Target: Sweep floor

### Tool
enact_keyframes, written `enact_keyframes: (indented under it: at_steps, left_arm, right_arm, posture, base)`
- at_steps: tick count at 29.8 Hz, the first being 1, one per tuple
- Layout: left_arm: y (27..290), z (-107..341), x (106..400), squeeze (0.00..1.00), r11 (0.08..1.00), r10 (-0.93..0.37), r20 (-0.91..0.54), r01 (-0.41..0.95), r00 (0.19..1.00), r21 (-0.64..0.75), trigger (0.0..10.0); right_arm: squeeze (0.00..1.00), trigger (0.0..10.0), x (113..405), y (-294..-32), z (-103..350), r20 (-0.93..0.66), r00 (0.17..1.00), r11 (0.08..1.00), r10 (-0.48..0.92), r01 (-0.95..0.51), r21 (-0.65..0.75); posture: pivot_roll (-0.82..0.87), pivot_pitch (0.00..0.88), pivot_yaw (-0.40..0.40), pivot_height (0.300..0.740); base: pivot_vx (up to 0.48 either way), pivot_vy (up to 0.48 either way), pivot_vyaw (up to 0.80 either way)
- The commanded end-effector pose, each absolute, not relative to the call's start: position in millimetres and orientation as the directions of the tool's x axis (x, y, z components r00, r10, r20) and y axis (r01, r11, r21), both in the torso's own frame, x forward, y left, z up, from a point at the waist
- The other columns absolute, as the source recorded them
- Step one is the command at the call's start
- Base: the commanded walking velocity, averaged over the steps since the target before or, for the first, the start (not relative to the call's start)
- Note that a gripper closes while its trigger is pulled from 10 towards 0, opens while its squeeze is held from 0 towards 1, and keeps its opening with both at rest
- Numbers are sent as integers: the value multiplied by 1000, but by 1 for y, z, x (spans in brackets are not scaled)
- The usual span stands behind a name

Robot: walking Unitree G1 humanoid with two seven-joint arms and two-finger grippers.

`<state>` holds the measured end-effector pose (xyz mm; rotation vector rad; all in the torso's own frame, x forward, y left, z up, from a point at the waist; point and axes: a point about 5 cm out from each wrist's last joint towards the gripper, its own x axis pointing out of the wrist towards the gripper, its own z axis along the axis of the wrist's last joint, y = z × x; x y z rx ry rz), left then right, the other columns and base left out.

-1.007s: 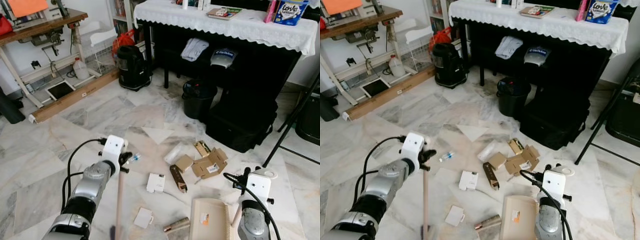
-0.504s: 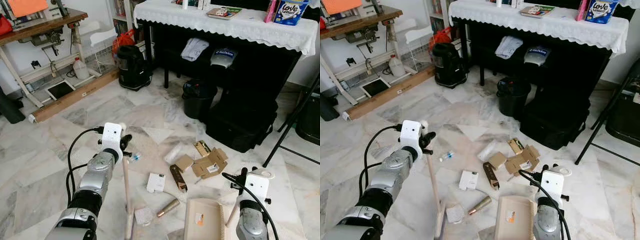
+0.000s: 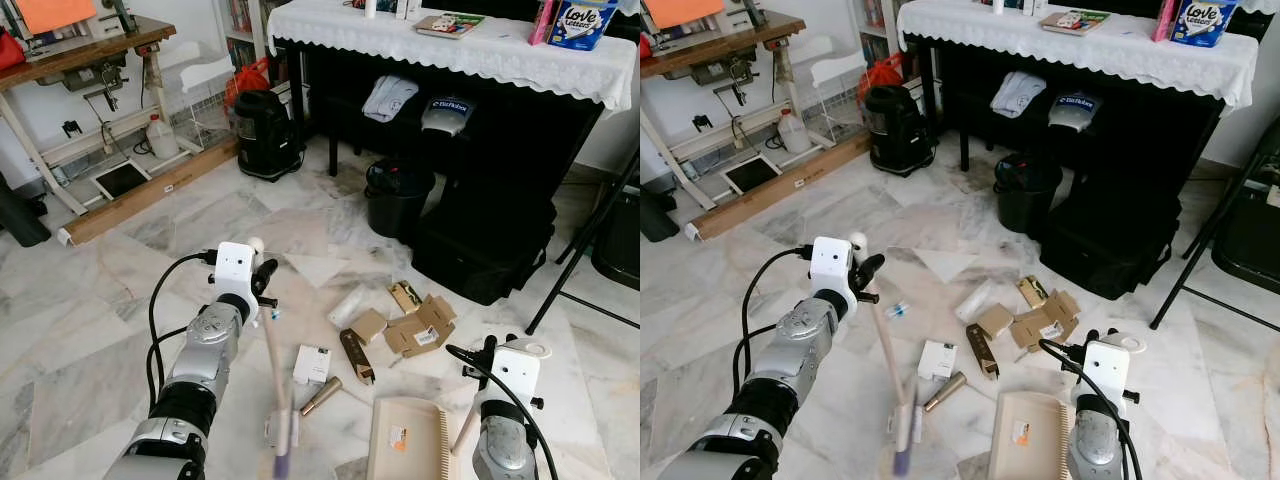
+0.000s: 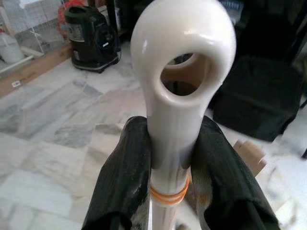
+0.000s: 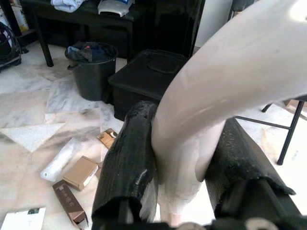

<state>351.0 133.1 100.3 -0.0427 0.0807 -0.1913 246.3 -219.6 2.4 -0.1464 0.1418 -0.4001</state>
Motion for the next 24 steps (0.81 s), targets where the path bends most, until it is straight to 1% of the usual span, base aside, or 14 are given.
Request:
enact_keyframes:
  at_steps: [1, 5, 15, 24]
  left_arm:
    - [134, 113, 356, 0, 983, -169, -7, 168, 986, -67, 10000]
    - [128, 115, 357, 0, 977, -185, 18, 186, 983, -102, 10000]
    - [120, 111, 356, 0, 965, -248, 9, 248, 969, -89, 10000]
    - [108, 103, 352, 0, 936, -343, -32, 339, 939, -92, 10000]
  right_arm:
    - [0, 10000, 245, -219, -1, -127, 909, 911, -398, 375, -168]
    - [0, 10000, 244, -222, 0, -125, 902, 905, -414, 393, -162]
    - [0, 10000, 243, -226, 0, -127, 891, 896, -436, 417, -156]
    - [0, 10000, 243, -227, 0, -129, 889, 895, -438, 419, -153]
  posture:
    - [-96, 0, 70, 740]
    - [-98, 0, 70, 740]
    - [-101, 0, 73, 740]
    - [-102, 0, 73, 740]
  base:
    - [0, 0, 0]
    - [0, 0, 0]
    - [0, 0, 0]
    - [0, 0, 0]
